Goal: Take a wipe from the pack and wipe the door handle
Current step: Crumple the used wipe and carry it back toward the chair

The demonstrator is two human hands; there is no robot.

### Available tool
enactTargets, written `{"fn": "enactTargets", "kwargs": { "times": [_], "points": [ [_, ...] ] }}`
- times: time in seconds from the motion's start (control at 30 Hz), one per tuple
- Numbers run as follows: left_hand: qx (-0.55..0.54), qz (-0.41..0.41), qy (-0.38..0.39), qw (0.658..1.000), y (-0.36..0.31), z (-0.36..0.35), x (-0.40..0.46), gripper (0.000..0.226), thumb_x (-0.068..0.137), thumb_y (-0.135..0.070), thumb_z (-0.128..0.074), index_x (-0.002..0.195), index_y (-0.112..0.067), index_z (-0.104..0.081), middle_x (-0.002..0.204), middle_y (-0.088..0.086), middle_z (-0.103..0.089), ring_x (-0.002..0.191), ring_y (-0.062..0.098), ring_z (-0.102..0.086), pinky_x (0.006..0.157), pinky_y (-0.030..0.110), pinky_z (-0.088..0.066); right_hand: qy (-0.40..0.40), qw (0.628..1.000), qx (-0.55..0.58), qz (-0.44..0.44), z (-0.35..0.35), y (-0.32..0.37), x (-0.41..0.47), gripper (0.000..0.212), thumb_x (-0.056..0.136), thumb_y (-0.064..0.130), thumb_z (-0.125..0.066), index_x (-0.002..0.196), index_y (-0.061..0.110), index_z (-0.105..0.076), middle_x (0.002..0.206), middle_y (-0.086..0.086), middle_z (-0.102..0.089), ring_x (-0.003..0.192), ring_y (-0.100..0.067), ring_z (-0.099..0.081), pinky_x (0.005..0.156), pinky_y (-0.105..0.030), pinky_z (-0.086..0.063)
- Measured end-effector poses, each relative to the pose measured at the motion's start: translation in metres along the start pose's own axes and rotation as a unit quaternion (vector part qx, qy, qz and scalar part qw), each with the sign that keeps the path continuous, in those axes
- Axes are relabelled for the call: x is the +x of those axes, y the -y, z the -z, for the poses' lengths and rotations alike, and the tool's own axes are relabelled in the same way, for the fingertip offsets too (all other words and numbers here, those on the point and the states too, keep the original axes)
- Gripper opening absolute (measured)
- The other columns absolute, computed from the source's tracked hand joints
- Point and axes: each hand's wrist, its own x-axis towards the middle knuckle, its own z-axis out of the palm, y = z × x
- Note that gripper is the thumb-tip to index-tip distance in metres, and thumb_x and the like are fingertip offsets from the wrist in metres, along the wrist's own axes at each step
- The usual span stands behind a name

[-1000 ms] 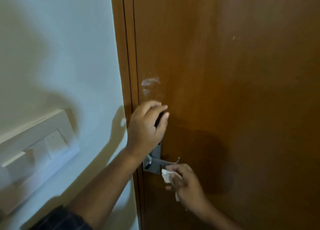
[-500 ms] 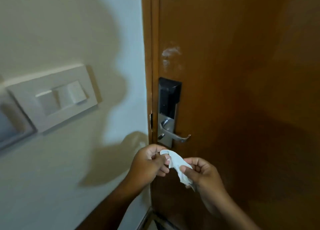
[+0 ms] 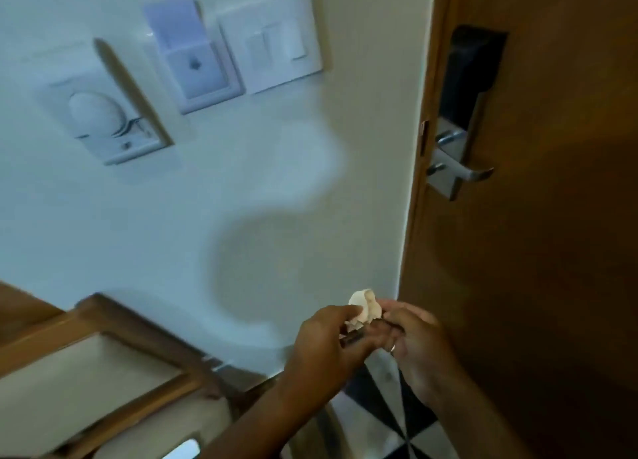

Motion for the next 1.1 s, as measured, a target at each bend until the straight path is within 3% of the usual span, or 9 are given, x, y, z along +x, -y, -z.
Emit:
{"fn": "enactTargets", "kwargs": {
  "times": [0.17,0.33,0.47,0.6,0.7,0.8,0.9,1.0,1.1],
  "points": [
    [-0.014,0.010,0.007,1.000,0.035,0.021,-0.044,0.015,0.090,-0.017,-0.070,0.104,-0.021,-0.074,0.084,-0.015,-0.072,0.074,-0.001,-0.066,0.070,0.008,-0.052,0.046,0.991,-0.124,0.023,-0.016,-0.046,-0.022,0.025,0.087,-0.001,-0.061,0.105,0.014,-0.069,0.097,-0.008,-0.076,0.088,-0.026,-0.073,0.061,-0.025,-0.057],
    [-0.082,0.069,0.031,0.994,0.098,0.053,-0.097,0.034,0.088,0.000,-0.068,0.083,-0.034,-0.070,0.069,-0.008,-0.070,0.062,0.005,-0.064,0.063,0.025,-0.053,0.097,0.974,-0.203,0.019,-0.053,-0.106,-0.061,0.028,0.088,0.000,-0.062,0.109,0.017,-0.069,0.096,-0.003,-0.076,0.084,-0.015,-0.072,0.063,-0.022,-0.055],
    [-0.074,0.114,-0.006,0.991,0.168,0.080,-0.146,0.036,0.079,-0.003,-0.078,0.073,-0.036,-0.063,0.078,0.002,-0.068,0.071,0.019,-0.064,0.071,0.044,-0.055,0.119,0.964,-0.236,-0.012,-0.099,-0.173,-0.091,0.026,0.087,-0.006,-0.062,0.095,0.016,-0.073,0.077,0.002,-0.077,0.072,-0.010,-0.072,0.058,-0.018,-0.055],
    [-0.080,0.161,0.010,0.984,0.252,0.119,-0.204,0.030,0.075,-0.005,-0.080,0.073,-0.029,-0.062,0.061,-0.011,-0.060,0.054,0.003,-0.053,0.057,0.030,-0.046,0.112,0.946,-0.301,-0.048,-0.157,-0.263,-0.112,0.024,0.086,-0.003,-0.065,0.086,0.020,-0.073,0.076,0.004,-0.076,0.071,-0.010,-0.072,0.062,-0.018,-0.056],
    [-0.039,0.175,0.030,0.983,0.311,0.144,-0.245,0.020,0.080,-0.013,-0.077,0.096,-0.023,-0.073,0.083,-0.005,-0.072,0.071,0.013,-0.061,0.071,0.027,-0.049,0.096,0.932,-0.341,-0.082,-0.195,-0.329,-0.124,0.018,0.084,0.002,-0.069,0.081,0.019,-0.072,0.077,0.000,-0.072,0.063,-0.006,-0.069,0.055,-0.013,-0.052],
    [0.027,0.169,0.062,0.983,0.363,0.152,-0.275,0.012,0.083,-0.016,-0.072,0.094,-0.016,-0.077,0.096,0.001,-0.077,0.080,0.010,-0.059,0.074,0.021,-0.041,0.056,0.926,-0.355,-0.116,-0.215,-0.384,-0.130,0.016,0.080,-0.001,-0.073,0.079,0.013,-0.067,0.082,-0.008,-0.068,0.066,-0.010,-0.069,0.053,-0.015,-0.054],
    [0.013,0.209,0.054,0.976,0.408,0.144,-0.296,0.010,0.078,-0.021,-0.079,0.083,-0.015,-0.073,0.089,0.003,-0.074,0.074,0.013,-0.055,0.069,0.026,-0.040,0.001,0.921,-0.365,-0.139,-0.217,-0.430,-0.126,0.018,0.078,-0.008,-0.071,0.082,0.009,-0.068,0.090,-0.017,-0.068,0.076,-0.018,-0.067,0.065,-0.022,-0.059],
    [0.006,0.224,0.060,0.973,0.450,0.121,-0.309,0.015,0.076,-0.019,-0.080,0.075,-0.014,-0.067,0.075,0.000,-0.068,0.070,0.018,-0.056,0.065,0.033,-0.044,-0.031,0.906,-0.397,-0.142,-0.210,-0.476,-0.115,0.015,0.078,-0.005,-0.070,0.088,0.006,-0.071,0.083,-0.010,-0.068,0.071,-0.012,-0.063,0.061,-0.015,-0.053],
    [-0.005,0.238,0.059,0.969,0.483,0.090,-0.313,0.027,0.077,-0.015,-0.079,0.067,-0.021,-0.055,0.065,-0.007,-0.056,0.065,0.018,-0.052,0.060,0.028,-0.036,-0.039,0.899,-0.417,-0.127,-0.199,-0.519,-0.099,0.011,0.083,0.001,-0.067,0.090,0.008,-0.073,0.084,-0.006,-0.071,0.079,-0.016,-0.066,0.070,-0.023,-0.053]
  ]
}}
